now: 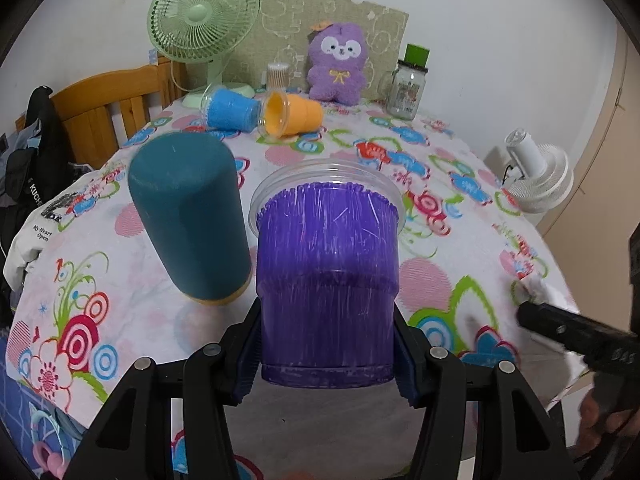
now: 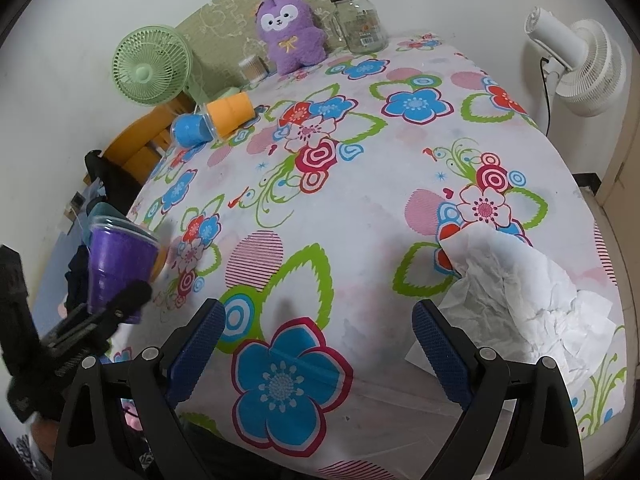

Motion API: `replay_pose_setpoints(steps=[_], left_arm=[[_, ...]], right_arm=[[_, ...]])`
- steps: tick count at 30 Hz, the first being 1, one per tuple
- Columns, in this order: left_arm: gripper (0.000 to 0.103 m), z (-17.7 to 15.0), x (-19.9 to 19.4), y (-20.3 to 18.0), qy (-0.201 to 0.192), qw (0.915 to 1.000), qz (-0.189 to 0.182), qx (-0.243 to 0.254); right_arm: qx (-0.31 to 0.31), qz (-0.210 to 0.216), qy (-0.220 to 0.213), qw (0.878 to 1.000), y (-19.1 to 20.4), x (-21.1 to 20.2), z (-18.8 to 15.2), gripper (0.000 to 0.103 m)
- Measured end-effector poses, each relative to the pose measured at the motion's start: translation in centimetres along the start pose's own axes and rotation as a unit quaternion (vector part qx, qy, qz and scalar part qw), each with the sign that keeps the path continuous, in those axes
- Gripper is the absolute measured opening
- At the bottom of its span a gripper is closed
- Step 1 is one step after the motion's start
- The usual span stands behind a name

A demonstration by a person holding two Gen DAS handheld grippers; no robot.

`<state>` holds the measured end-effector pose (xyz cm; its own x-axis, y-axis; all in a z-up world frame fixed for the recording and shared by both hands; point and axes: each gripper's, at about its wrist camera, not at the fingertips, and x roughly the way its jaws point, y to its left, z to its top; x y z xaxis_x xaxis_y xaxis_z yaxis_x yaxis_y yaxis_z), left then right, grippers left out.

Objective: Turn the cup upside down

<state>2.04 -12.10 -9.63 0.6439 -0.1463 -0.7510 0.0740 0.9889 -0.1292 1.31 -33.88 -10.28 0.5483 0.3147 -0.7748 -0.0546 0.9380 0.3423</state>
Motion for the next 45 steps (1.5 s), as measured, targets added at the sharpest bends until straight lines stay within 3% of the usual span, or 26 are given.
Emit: replay_pose_setpoints(steps=[3,18,22,30,36,42,45], left_arm=[[0.057,-0.4,0.9,0.1,0.015,0.9999,-0.001,-0.003],[0.058,0.6,-1.1,-0.1,-0.008,1.0000,-0.005,0.003],[0.068,0.7,-1.3,-0.1,-0.009,0.9999,-0.007,0.001],[0.070,0.7,-1.6,-0.1,-0.009,0.9999,-0.007,0.002],[0.081,0.0,-1.4,0.1,-0.008,0.9999,-0.004,0.013],[0.081,-0.8,-0.4,0.3,0.008,0.9998,-0.005,0.017],[0.074,-1.0,0.0,0.2,0.011,0.9996,-0.005,0.024]], right_arm=[[0.001,-0.002,0.000,1.000,-0.2,-0.1,-0.1,0.096],[0.000,-0.001,0.002,1.000,0.1,-0.1,-0.1,0.096],[-0.001,-0.002,0.002,1.000,0.1,-0.1,-0.1,0.096],[-0.004,-0.002,0.003,1.000,0.3,0.0,-0.2,0.096],[-0.005,-0.003,0.007,1.000,0.6,0.3,-0.2,0.096],[-0.007,-0.004,0.011,1.000,0.8,0.5,-0.2,0.096],[-0.008,-0.004,0.012,1.000,0.8,0.5,-0.2,0.096]])
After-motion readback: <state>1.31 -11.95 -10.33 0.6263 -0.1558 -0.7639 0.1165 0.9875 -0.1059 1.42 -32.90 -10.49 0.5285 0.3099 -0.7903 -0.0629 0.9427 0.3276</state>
